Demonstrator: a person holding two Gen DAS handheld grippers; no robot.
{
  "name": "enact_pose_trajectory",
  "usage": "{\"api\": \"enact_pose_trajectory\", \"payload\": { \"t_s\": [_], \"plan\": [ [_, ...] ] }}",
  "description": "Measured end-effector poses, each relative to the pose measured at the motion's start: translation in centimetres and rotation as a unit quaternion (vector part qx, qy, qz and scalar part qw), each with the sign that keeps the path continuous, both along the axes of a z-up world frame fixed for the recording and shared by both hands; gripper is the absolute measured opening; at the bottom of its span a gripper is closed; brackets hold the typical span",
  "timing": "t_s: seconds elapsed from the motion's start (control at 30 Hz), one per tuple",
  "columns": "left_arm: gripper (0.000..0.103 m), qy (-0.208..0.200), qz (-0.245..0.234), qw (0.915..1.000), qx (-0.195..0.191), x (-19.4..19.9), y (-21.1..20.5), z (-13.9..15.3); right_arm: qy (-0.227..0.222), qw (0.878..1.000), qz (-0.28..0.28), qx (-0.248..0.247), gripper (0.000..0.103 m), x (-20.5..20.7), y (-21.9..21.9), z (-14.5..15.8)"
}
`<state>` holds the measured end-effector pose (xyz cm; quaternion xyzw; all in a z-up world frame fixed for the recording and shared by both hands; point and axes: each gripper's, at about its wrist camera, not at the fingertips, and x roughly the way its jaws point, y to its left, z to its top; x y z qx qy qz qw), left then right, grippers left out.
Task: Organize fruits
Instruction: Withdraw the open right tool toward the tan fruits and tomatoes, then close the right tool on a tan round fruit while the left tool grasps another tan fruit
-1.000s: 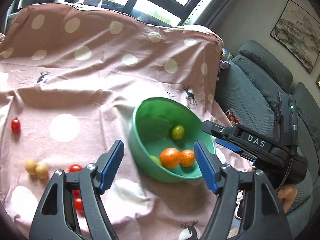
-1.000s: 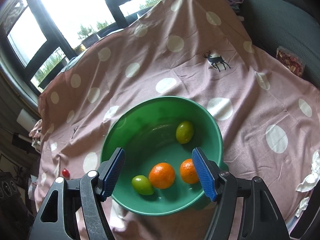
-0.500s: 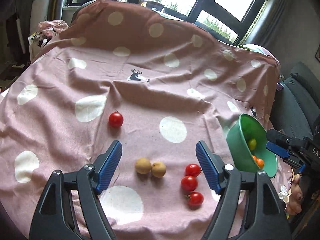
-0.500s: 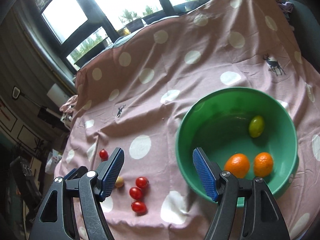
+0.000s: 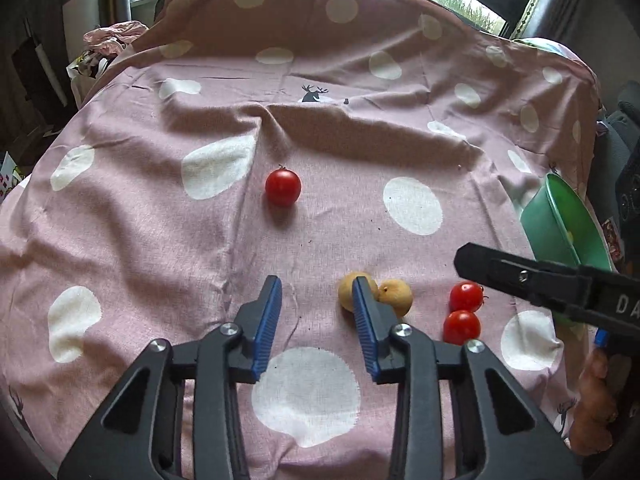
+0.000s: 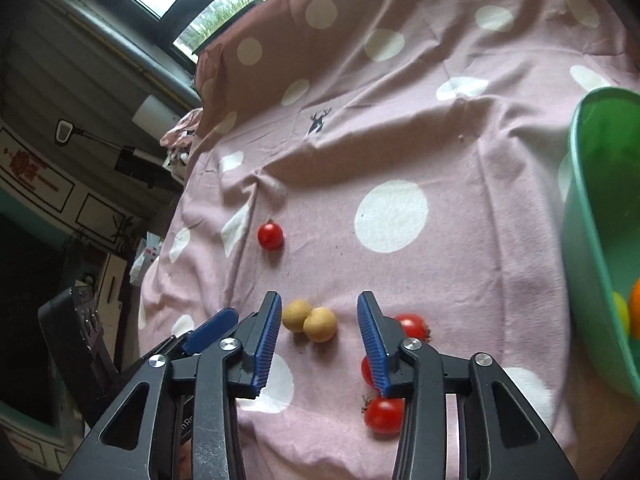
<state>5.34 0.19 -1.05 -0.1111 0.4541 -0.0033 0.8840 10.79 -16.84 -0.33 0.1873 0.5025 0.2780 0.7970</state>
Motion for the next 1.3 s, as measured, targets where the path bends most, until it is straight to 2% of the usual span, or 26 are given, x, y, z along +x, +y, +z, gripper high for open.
{"api": "enact_pose_trajectory", "payload": {
  "t_s": [0.1,0.37,0.53,0.67,0.9,1.1,1.3],
  "plan": [
    [0.033,0.003,0.016,0.9998,-0.013,0.0,0.9,0.0,0.012,1.000,0.012,-0.020,0.037,0.2,1.7,-1.1],
    [0.033,0.018,0.046,0.9980,-0.038,0.1,2.5,-0.1,0.008,0.997,0.036,-0.069,0.037,0.0,4.3,-2.3],
    [0.033,0.022,0.048,0.9969,-0.059,0.1,2.7,-0.2,0.009,0.995,0.038,-0.094,0.031,0.1,4.8,-3.1],
    [0.033,0.019,0.043,0.9969,-0.064,0.1,2.5,-0.2,0.012,0.995,0.039,-0.090,0.028,0.1,4.7,-3.3],
    [0.034,0.010,0.008,0.9947,-0.102,0.6,1.4,-0.4,0.012,0.997,0.016,-0.069,0.028,0.1,2.9,-2.5],
    [0.033,0.025,-0.024,0.9941,-0.103,1.5,-0.7,-1.3,-0.022,0.997,-0.011,-0.068,0.028,-0.2,1.4,-0.6],
    [0.033,0.022,-0.029,0.9963,-0.078,2.2,-1.8,-2.1,-0.034,0.997,-0.021,-0.064,0.028,-0.4,0.5,0.1]
  ]
}}
